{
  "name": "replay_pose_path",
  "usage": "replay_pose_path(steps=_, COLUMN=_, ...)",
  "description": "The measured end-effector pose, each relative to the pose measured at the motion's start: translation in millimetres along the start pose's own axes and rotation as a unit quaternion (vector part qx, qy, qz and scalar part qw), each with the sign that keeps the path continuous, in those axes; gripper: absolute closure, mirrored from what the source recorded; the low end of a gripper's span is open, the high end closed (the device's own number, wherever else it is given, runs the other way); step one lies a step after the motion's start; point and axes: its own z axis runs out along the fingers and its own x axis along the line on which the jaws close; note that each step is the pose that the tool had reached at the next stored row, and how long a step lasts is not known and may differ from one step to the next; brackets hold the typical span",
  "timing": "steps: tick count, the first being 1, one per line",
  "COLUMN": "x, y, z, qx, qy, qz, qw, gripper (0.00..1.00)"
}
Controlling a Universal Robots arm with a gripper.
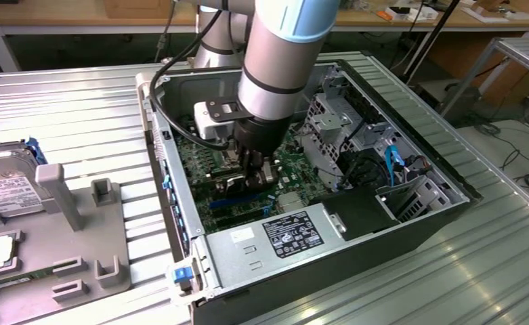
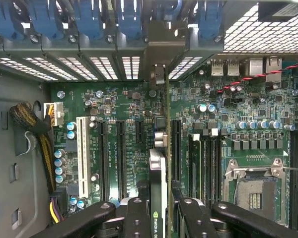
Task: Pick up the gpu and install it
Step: 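Insert the gpu into the slot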
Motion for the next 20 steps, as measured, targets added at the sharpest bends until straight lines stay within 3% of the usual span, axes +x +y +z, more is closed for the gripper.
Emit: replay_pose_path(steps=20, x=1.1, y=2.1, z=3.9, qx=0.0000, qy=0.0002, qz=0.000, qw=1.0000, gripper=0.73)
